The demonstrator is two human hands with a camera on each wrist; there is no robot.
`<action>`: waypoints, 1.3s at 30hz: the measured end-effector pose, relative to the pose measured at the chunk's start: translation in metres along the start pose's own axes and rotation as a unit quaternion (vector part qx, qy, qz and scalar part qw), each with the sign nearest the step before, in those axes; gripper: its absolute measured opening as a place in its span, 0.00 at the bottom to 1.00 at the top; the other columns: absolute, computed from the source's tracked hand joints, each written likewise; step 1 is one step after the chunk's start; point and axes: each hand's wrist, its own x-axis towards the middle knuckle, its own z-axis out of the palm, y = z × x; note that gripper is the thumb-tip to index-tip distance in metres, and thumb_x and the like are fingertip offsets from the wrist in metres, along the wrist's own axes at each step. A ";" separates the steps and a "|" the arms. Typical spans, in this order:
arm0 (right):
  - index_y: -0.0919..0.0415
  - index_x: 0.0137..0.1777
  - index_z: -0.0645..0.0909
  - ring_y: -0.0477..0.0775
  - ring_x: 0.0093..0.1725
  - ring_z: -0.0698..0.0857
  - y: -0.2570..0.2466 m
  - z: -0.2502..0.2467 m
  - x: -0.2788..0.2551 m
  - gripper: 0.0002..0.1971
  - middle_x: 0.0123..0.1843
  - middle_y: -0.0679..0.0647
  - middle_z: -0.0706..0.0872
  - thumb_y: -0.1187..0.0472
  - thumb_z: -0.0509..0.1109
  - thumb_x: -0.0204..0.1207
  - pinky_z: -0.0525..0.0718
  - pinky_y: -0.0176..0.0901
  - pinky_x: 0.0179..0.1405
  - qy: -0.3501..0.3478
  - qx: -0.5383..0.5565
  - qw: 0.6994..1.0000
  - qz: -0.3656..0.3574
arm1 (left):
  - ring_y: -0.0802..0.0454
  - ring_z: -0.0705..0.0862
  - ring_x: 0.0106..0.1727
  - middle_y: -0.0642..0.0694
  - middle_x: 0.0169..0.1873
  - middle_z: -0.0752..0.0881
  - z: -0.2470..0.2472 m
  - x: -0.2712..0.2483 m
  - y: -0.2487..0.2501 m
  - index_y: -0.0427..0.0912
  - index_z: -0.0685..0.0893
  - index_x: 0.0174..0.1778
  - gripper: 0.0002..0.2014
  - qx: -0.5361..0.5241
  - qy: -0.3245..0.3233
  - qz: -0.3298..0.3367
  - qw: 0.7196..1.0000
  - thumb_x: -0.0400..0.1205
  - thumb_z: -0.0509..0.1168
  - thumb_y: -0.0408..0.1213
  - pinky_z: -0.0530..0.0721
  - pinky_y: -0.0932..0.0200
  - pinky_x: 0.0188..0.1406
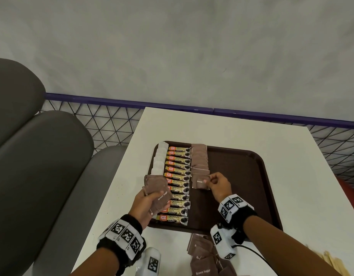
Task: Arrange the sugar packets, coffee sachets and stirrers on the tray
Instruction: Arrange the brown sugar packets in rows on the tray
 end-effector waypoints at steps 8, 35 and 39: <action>0.51 0.42 0.75 0.54 0.53 0.78 -0.007 0.003 0.002 0.07 0.38 0.49 0.82 0.53 0.71 0.74 0.69 0.46 0.57 0.014 -0.100 0.994 -0.029 | 0.40 0.86 0.55 0.39 0.54 0.87 -0.006 0.004 0.000 0.41 0.80 0.59 0.14 0.019 0.011 0.008 1.000 0.79 0.66 0.26 0.89 0.48 0.44; 0.54 0.45 0.79 0.53 0.51 0.82 -0.040 0.014 -0.036 0.03 0.47 0.55 0.84 0.56 0.67 0.77 0.81 0.44 0.53 -0.100 0.031 0.979 -0.177 | 0.43 0.86 0.52 0.38 0.55 0.87 0.010 -0.011 0.001 0.39 0.80 0.62 0.18 0.021 -0.015 0.073 0.997 0.77 0.66 0.24 0.86 0.47 0.48; 0.53 0.48 0.79 0.52 0.49 0.82 -0.051 0.017 -0.053 0.02 0.48 0.56 0.83 0.56 0.66 0.78 0.81 0.44 0.52 -0.188 0.090 0.963 -0.169 | 0.46 0.89 0.48 0.38 0.52 0.88 0.011 -0.014 -0.002 0.37 0.81 0.61 0.16 0.029 -0.028 0.083 0.996 0.77 0.66 0.24 0.87 0.50 0.44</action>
